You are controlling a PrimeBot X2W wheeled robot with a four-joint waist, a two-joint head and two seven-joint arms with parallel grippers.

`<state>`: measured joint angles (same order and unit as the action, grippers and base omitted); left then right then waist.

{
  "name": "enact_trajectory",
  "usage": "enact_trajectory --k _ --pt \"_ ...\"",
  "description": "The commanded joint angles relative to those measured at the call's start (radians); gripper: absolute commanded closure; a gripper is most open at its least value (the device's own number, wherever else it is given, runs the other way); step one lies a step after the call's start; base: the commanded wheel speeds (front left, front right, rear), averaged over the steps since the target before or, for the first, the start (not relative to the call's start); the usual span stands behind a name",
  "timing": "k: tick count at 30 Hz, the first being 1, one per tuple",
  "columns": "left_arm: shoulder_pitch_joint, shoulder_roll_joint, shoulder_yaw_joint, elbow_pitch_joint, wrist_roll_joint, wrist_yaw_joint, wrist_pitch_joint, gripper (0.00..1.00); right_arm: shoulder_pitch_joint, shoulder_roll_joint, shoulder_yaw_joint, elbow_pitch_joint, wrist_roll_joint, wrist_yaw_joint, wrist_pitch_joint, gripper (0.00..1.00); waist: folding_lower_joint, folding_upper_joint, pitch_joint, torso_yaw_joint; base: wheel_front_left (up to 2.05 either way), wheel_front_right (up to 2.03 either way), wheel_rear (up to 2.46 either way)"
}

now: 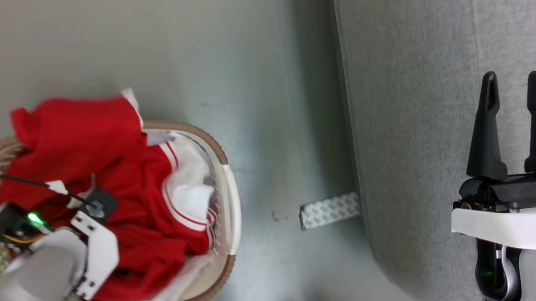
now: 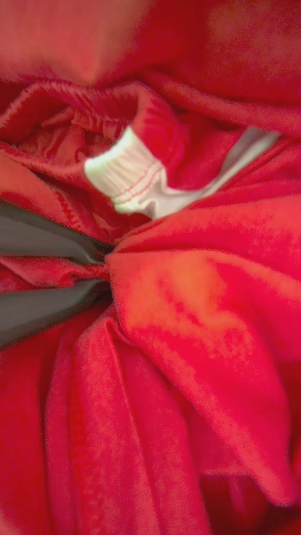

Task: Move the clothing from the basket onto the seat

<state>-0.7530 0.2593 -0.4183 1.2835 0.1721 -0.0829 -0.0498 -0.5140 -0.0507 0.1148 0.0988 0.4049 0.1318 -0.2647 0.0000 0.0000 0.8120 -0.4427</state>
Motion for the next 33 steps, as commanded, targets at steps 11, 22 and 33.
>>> enact_trajectory --k 11,22,33 --pt "0.072 -0.136 0.045 -0.004 -0.112 -0.009 -0.175 1.0 0.031 -0.008 -0.027 0.033 -0.122 -0.002 0.0 0.0 0.0 0.0 -0.275 0.147 0.0 0.0 0.0" --pt "0.168 -0.193 0.051 -0.131 -0.187 -0.024 -0.216 1.0 0.116 -0.042 -0.023 0.077 -0.137 -0.002 0.0 0.0 0.0 0.0 -0.488 0.246 0.0 0.0 0.0" --pt "0.312 -0.203 0.063 -0.445 -0.296 -0.041 -0.216 1.0 0.211 -0.066 -0.019 0.103 -0.131 -0.002 0.001 0.0 0.0 0.0 -0.649 0.342 0.0 0.0 0.0"
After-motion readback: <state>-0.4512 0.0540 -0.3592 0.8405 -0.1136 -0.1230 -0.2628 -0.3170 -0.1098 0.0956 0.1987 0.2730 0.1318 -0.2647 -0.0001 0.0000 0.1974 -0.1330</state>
